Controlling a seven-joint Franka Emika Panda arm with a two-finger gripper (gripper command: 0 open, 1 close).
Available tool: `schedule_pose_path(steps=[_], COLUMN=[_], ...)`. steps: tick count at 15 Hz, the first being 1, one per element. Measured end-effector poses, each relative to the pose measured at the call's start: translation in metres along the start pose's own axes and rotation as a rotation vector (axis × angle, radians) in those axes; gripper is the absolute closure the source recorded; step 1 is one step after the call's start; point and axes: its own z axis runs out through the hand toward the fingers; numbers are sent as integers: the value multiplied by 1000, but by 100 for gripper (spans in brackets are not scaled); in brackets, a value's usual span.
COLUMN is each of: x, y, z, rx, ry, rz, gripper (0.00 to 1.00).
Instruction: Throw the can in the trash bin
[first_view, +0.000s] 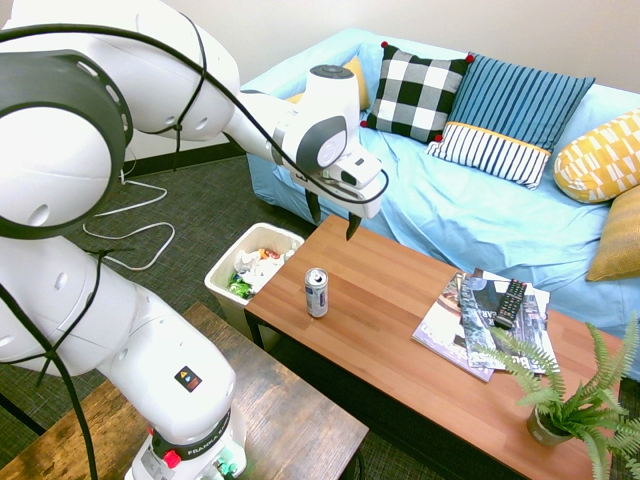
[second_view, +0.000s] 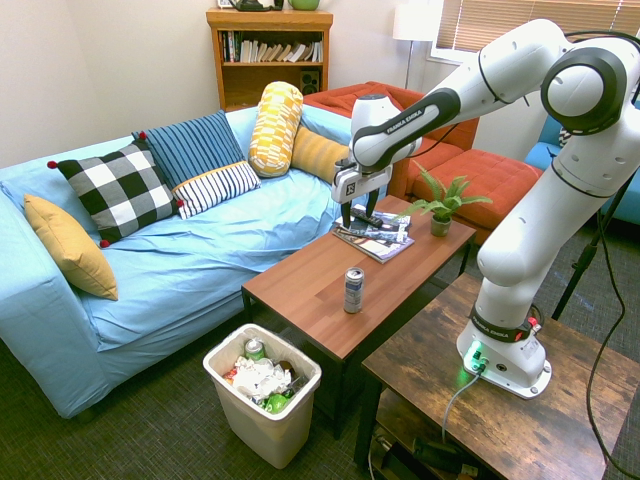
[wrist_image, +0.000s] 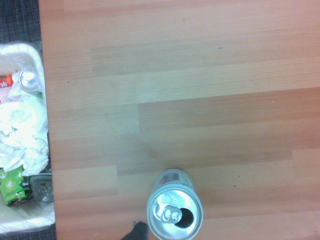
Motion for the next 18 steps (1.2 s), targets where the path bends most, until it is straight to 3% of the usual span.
schedule_pose_path(steps=[7,18], x=[-8,-36], y=[8,1], z=[12,132], rx=[-10,-8], ry=[-25,-61], rz=[16,55], gripper=[0,0])
